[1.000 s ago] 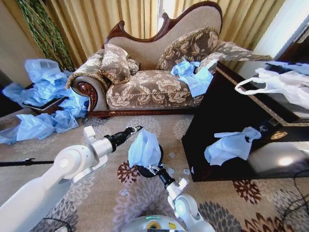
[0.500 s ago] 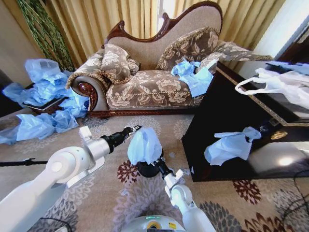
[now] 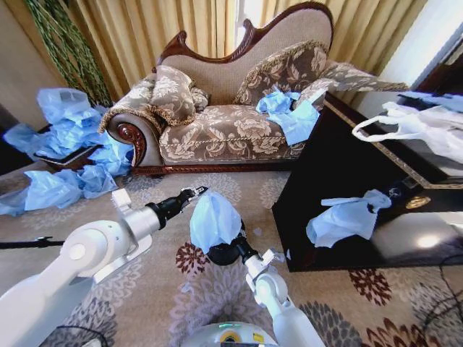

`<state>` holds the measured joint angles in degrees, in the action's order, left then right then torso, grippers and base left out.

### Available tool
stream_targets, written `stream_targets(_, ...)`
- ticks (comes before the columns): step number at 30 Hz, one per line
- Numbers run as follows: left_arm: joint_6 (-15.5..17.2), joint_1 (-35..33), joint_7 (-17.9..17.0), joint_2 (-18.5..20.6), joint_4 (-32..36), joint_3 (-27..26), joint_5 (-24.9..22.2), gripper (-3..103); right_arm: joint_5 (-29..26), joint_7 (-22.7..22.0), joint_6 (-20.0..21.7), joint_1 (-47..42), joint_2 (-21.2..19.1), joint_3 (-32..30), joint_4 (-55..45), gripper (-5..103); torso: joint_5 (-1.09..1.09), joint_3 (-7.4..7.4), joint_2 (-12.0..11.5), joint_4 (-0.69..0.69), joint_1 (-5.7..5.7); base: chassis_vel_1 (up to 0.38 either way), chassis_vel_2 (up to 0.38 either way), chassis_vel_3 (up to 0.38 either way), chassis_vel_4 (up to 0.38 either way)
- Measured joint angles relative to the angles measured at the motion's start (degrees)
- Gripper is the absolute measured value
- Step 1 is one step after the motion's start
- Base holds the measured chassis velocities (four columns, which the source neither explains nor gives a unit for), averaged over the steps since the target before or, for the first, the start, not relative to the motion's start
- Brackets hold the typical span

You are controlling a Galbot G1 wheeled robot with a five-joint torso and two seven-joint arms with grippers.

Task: Place a garbage bag over the trash bin.

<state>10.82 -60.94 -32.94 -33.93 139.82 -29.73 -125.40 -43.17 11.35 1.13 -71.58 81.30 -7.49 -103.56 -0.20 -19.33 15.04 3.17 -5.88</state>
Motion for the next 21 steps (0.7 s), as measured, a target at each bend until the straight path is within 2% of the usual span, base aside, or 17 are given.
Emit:
stream_targets(1, 0.00, 0.00, 0.00, 0.00, 0.00, 0.00, 0.00, 0, 0.00, 0.00, 0.00, 0.00, 0.00, 0.00, 0.00, 63, 0.00, 0.00, 0.00, 0.00, 0.00, 0.000, 0.000, 0.000, 0.000)
stream_targets(4, -0.35, 1.22, 0.10, 0.28, -0.10, 0.31, -0.14, 0, -0.40, -1.69, 0.00, -0.60, -0.60, -0.72, -2.27, 51, 0.00, 0.00, 0.00, 0.00, 0.00, 0.000, 0.000, 0.000, 0.000)
stream_targets(6, -0.42, 1.32, 0.12, 0.36, -0.09, 0.36, -0.15, 0, -0.53, -1.85, 0.00, -0.64, -0.73, -0.88, -2.55, 51, 0.00, 0.00, 0.00, 0.00, 0.00, 0.000, 0.000, 0.000, 0.000)
stream_targets(12, -0.63, 2.29, 0.28, 0.61, -0.05, 0.96, -0.22, 0, -1.55, -3.81, -0.15, -0.92, -1.56, -2.80, -5.01, 32, 0.00, 0.00, 0.00, -0.01, 0.00, 0.000, 0.000, 0.000, 0.000)
stream_targets(14, -0.70, 2.69, 0.31, 0.64, -0.09, 1.29, -0.23, 0, -1.86, -4.28, -0.22, -1.07, -1.76, -3.34, -5.59, 32, 0.00, 0.00, 0.00, 0.00, 0.00, 0.000, 0.000, 0.000, 0.000)
stream_targets(15, -0.77, 3.16, 0.33, 0.72, -0.20, 1.67, -0.23, 0, -2.27, -4.64, -0.25, -1.25, -2.04, -4.04, -6.26, 28, 0.01, 0.00, 0.00, 0.00, 0.00, 0.000, 0.000, 0.000, 0.000)
stream_targets(16, -0.89, 3.96, 0.37, 0.81, -0.36, 2.33, -0.23, 0, -2.68, -4.97, -0.26, -1.50, -2.39, -5.01, -7.08, 19, 0.01, 0.00, 0.00, 0.00, 0.00, 0.000, 0.000, 0.000, 0.000)
stream_targets(18, -0.92, 4.32, 0.41, 0.90, -0.44, 2.69, -0.24, 0, -2.81, -5.09, -0.27, -1.62, -2.56, -5.52, -7.45, 19, 0.01, 0.00, 0.00, 0.00, 0.00, 0.000, 0.000, 0.000, 0.000)
stream_targets(21, -1.24, 6.49, 0.82, 1.25, -0.92, 4.87, -0.24, 0, -3.96, -5.81, -0.33, -2.13, -3.61, -8.27, -9.28, 7, 0.01, 0.00, 0.00, 0.00, 0.00, 0.000, 0.000, 0.000, 0.000)
